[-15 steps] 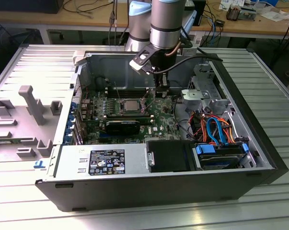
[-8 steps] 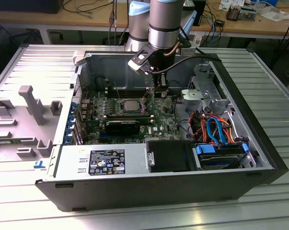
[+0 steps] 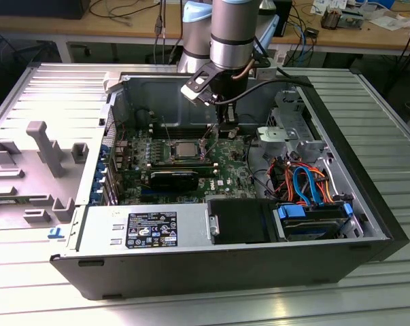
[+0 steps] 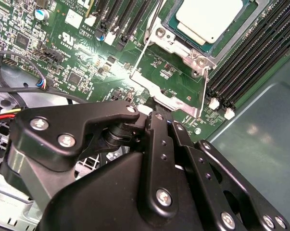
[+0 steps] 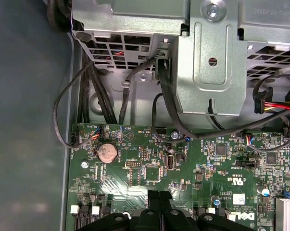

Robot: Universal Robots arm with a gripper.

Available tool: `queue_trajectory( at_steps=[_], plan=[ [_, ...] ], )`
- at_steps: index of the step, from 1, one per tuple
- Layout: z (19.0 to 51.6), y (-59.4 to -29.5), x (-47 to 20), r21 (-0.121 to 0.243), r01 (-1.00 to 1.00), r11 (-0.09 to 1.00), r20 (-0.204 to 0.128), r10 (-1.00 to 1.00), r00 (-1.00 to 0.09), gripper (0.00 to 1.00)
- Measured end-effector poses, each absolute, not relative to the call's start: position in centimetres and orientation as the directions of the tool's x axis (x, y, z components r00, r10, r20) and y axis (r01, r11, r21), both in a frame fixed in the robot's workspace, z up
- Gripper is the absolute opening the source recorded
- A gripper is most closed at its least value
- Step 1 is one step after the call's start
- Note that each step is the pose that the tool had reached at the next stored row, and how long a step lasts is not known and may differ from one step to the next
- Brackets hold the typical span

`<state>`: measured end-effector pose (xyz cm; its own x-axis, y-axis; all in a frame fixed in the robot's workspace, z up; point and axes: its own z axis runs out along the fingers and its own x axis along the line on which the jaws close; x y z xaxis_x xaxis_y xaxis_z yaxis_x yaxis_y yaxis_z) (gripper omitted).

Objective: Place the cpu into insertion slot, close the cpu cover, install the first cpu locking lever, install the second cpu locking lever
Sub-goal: 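Close the cpu cover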

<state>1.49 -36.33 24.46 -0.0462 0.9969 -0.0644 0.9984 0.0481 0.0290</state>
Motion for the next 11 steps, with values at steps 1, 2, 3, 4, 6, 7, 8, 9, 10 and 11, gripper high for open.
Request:
queue_trajectory(
  at_steps=[1, 2, 3, 4, 6, 7, 8, 9, 10, 11],
  plan=[
    [24.46, -36.33, 1.47, 0.029, 0.998, 0.048, -0.064, 0.997, -0.046, 0.11],
    [24.46, -36.33, 1.45, 0.029, 0.998, 0.048, -0.064, 0.997, -0.046, 0.11],
    [24.46, -36.33, 1.41, 0.029, 0.998, 0.048, -0.064, 0.997, -0.046, 0.11],
    [24.46, -36.33, 1.38, 0.029, 0.998, 0.048, -0.064, 0.997, -0.046, 0.11],
    [24.46, -36.33, 1.32, 0.029, 0.998, 0.048, -0.064, 0.997, -0.046, 0.11],
    [24.46, -36.33, 1.26, 0.029, 0.998, 0.048, -0.064, 0.997, -0.046, 0.11],
    [24.46, -36.33, 1.22, 0.029, 0.998, 0.048, -0.064, 0.997, -0.046, 0.11],
    [24.46, -36.33, 1.20, 0.029, 0.998, 0.048, -0.064, 0.997, -0.046, 0.11],
    [24.46, -36.33, 1.18, 0.029, 0.998, 0.048, -0.064, 0.997, -0.046, 0.11],
    [24.46, -36.33, 1.16, 0.029, 0.998, 0.048, -0.064, 0.997, -0.046, 0.11]
  ],
)
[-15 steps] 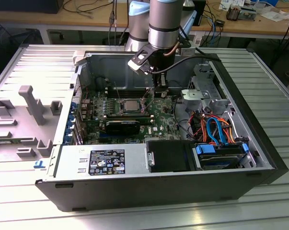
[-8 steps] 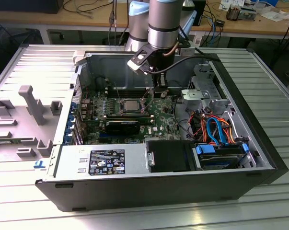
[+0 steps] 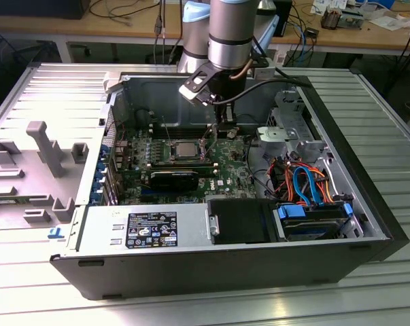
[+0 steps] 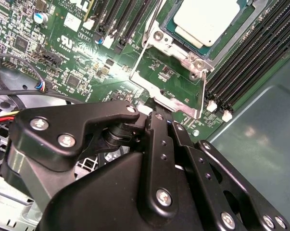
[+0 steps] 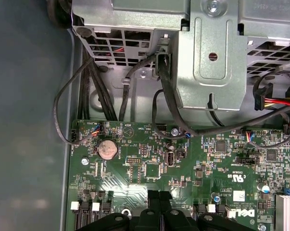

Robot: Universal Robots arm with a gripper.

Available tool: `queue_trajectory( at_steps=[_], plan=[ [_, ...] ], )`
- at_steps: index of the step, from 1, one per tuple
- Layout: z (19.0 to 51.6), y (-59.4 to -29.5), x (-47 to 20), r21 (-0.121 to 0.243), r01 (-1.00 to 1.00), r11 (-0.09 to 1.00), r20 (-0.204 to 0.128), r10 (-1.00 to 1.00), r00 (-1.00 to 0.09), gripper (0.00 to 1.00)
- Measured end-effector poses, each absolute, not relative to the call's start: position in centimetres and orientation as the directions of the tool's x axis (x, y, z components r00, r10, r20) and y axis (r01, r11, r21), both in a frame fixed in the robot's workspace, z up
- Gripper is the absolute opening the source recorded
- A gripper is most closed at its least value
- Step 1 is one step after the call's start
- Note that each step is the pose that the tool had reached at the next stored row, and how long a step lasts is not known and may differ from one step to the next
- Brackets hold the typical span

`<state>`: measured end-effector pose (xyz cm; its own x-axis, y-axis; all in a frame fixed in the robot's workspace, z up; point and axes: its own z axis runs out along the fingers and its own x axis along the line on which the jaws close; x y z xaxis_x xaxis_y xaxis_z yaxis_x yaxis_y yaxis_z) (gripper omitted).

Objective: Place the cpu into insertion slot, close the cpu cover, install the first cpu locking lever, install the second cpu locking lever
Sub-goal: 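Close the cpu cover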

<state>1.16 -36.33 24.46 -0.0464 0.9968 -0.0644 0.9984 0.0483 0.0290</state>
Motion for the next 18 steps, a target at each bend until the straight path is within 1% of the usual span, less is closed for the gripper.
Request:
queue_trajectory(
  at_steps=[18],
  plan=[
    [24.44, -36.33, 0.72, 0.029, 0.998, 0.048, -0.064, 0.997, -0.046, 0.11]
  ],
)
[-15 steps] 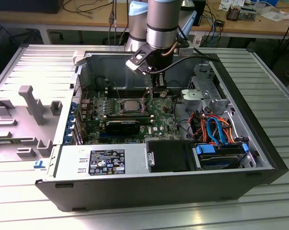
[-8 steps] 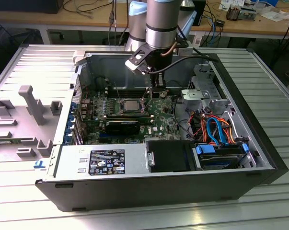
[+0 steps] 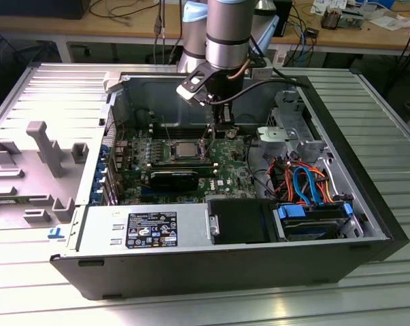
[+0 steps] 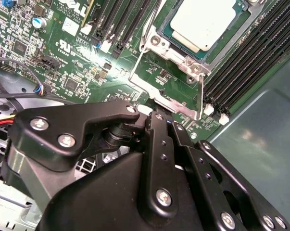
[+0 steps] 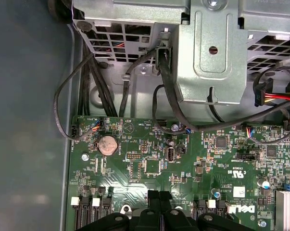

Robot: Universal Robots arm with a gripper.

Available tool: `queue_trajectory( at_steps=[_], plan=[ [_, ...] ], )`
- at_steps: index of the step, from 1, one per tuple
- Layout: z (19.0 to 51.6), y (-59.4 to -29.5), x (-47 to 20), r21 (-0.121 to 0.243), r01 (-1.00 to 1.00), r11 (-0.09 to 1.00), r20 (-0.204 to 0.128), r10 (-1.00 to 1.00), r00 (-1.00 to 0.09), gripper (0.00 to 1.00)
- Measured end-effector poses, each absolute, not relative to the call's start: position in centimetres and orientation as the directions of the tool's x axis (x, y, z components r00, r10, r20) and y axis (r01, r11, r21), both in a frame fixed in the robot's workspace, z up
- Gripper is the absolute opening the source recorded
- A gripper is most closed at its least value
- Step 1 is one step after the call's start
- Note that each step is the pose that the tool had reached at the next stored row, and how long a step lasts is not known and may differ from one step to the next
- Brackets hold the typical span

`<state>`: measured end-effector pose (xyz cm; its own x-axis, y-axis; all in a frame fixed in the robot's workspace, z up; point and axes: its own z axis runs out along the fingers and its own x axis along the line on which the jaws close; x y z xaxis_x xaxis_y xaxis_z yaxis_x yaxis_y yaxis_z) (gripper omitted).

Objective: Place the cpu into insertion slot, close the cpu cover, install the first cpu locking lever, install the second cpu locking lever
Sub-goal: 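Close the cpu cover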

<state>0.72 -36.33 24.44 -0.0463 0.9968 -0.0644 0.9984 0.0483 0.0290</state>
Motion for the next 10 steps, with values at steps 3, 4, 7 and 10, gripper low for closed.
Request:
queue_trajectory(
  at_steps=[3, 4, 7, 10],
  plan=[
    [24.41, -36.33, 0.59, 0.029, 0.998, 0.048, -0.064, 0.997, -0.046, 0.11],
    [24.41, -36.33, 0.59, 0.029, 0.998, 0.048, -0.064, 0.997, -0.046, 0.11],
    [24.41, -36.33, 0.54, 0.028, 0.998, 0.048, -0.064, 0.997, -0.046, 0.11],
    [24.41, -36.33, 0.48, 0.029, 0.998, 0.048, -0.064, 0.997, -0.046, 0.11]
  ],
)
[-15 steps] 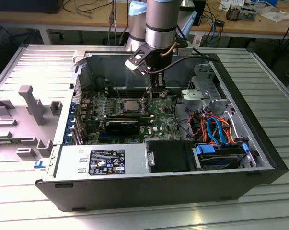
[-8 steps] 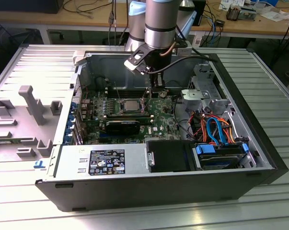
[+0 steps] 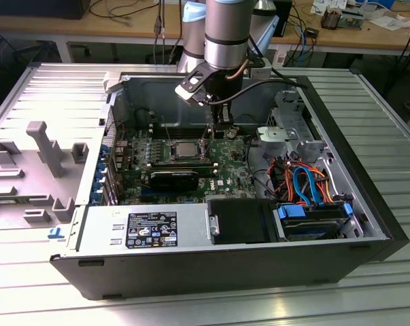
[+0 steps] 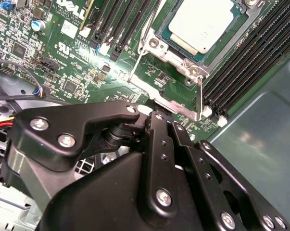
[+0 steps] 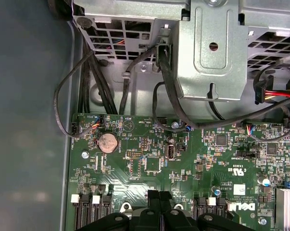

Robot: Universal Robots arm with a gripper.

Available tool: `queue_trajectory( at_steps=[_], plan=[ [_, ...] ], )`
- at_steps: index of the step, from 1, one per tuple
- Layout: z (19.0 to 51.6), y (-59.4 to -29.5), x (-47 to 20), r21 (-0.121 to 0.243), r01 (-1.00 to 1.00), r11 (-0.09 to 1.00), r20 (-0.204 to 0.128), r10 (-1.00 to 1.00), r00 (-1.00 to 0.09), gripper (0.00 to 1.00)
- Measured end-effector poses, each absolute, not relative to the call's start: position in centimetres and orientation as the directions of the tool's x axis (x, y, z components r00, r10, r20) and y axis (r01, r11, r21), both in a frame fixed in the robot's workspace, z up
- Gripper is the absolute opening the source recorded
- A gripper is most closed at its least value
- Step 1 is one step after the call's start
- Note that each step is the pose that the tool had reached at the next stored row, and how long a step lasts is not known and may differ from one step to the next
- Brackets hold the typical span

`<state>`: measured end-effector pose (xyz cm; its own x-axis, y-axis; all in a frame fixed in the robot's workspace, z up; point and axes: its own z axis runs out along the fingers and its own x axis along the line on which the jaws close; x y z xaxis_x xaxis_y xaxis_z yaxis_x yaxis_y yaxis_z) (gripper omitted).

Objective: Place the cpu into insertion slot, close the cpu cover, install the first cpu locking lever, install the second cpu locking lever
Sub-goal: 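Close the cpu cover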

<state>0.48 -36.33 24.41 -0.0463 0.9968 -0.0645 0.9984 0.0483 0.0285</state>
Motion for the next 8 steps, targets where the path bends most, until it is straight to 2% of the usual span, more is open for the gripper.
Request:
queue_trajectory(
  at_steps=[8],
  plan=[
    [24.37, -36.33, 0.17, 0.028, 0.998, 0.048, -0.064, 0.997, -0.046, 0.11]
  ],
)
